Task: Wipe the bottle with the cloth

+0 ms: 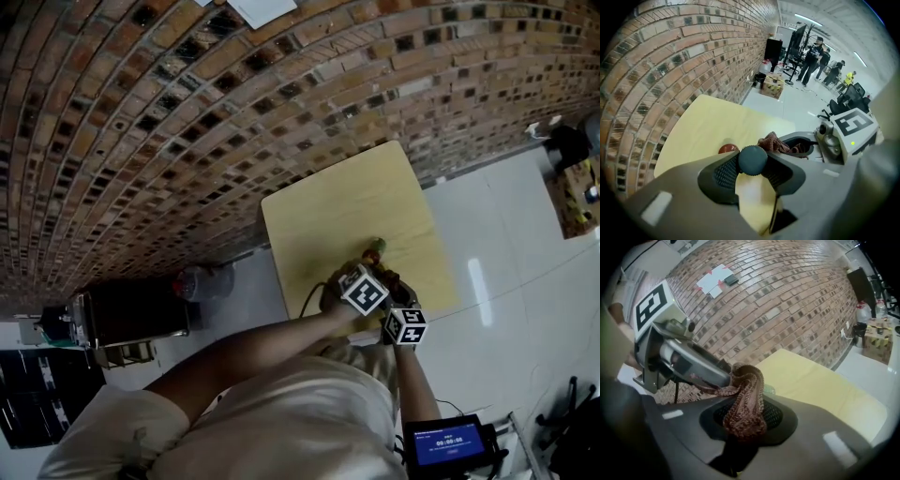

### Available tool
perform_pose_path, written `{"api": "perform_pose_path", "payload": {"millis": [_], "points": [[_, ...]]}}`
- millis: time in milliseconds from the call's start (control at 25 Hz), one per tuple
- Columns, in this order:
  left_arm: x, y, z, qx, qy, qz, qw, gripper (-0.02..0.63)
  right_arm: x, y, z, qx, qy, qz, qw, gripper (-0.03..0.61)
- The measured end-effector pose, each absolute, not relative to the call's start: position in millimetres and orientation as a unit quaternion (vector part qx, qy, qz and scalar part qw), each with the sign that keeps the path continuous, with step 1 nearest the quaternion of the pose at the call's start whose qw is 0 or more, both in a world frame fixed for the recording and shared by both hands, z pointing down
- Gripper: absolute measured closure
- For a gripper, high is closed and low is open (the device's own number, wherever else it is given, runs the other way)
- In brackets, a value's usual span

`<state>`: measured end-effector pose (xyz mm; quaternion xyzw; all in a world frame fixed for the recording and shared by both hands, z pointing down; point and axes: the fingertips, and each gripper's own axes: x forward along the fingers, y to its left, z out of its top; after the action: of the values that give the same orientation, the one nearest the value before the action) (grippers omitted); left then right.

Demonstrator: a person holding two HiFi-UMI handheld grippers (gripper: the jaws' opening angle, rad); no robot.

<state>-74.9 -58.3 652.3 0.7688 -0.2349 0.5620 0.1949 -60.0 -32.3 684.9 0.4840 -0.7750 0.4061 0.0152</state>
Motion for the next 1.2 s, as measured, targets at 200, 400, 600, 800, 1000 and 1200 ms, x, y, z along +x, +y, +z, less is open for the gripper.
{"api": "perform_pose_path", "payload": {"millis": [200, 400, 600, 800, 1000, 1200], "points": [[-81, -69, 653, 0.760, -0.251, 0.555, 0.226, 0.443, -63, -42, 692, 0.501, -0.763, 0.409, 0.019, 0.499], [-81, -65, 656, 0.757, -0.250, 0.555, 0.239, 0.443, -63, -40, 728, 0.510, -0.739, 0.436, 0.071, 0.500], [-81, -70, 656, 0.757, -0.259, 0.547, 0.247, 0.442, -65, -43, 778, 0.495, -0.708, 0.486, 0.137, 0.500], [-83, -72, 656, 0.755, -0.266, 0.539, 0.261, 0.440, -65, -44, 804, 0.476, -0.674, 0.540, 0.168, 0.500], [-84, -59, 656, 0.763, -0.220, 0.568, 0.216, 0.328, -63, -32, 792, 0.463, -0.684, 0.538, 0.167, 0.497], [-82, -51, 650, 0.806, -0.133, 0.566, 0.108, 0.279, -39, -9, 784, 0.479, -0.671, 0.548, 0.141, 0.497]]}}
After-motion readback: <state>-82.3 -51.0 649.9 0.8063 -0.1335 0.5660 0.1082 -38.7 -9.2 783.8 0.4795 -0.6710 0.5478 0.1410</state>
